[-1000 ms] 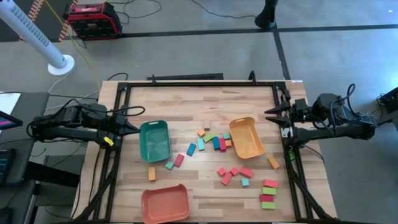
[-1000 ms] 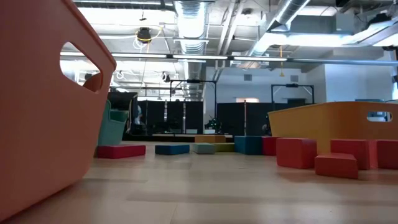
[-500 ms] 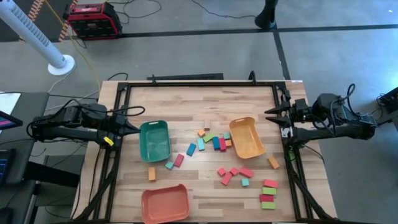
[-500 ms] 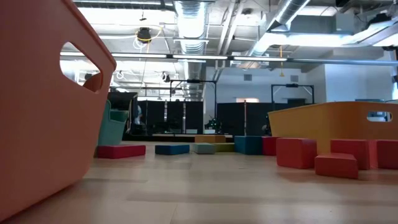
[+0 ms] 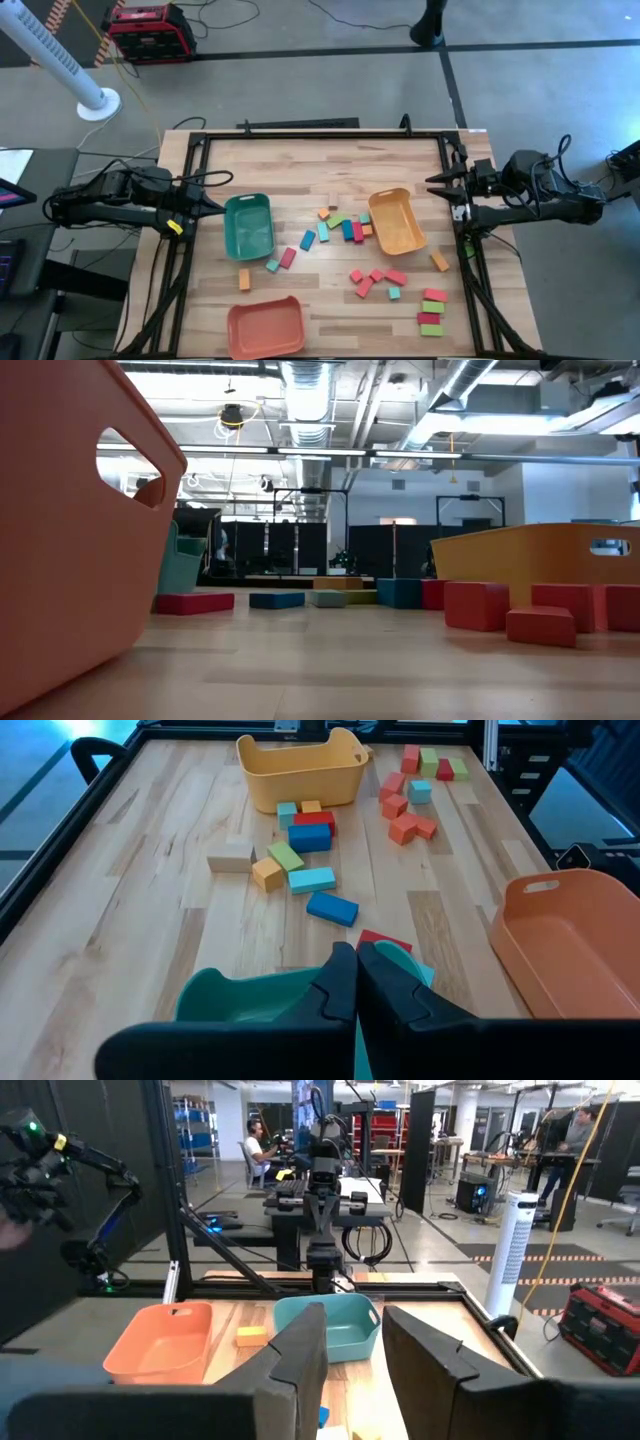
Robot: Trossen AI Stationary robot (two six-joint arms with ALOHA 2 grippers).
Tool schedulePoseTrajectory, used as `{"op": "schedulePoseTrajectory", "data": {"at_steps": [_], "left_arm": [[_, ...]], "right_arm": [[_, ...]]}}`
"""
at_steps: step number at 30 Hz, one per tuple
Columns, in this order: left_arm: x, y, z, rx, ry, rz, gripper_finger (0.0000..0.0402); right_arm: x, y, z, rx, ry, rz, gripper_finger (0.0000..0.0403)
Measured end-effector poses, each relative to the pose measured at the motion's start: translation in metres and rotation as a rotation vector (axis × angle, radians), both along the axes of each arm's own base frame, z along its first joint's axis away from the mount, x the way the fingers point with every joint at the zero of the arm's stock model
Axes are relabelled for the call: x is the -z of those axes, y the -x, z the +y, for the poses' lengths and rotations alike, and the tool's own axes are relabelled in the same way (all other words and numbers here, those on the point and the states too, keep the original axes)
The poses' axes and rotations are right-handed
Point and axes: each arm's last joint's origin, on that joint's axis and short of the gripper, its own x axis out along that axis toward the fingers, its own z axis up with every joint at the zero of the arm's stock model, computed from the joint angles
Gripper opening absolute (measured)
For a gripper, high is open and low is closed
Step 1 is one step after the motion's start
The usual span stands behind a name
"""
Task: Sort blocks by size
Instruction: Put the thin blue rectangular block into the green bin
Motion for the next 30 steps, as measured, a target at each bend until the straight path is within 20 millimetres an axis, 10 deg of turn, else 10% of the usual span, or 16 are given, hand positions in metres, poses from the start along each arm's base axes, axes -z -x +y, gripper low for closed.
{"op": "schedulePoseTrajectory", "data": {"at_steps": [9, 30], "left_arm": [[0.0, 0.0, 0.0, 0.0, 0.0, 0.001, 0.0], [-0.005, -0.002, 0.0, -0.03, 0.064, -0.054, 0.0]], "right_arm": [[-0.005, -0.001, 0.0, 0.002, 0.146, -0.05, 0.0133], [-0.027, -0.001, -0.001, 0.003, -0.198, -0.281, 0.0133]]}}
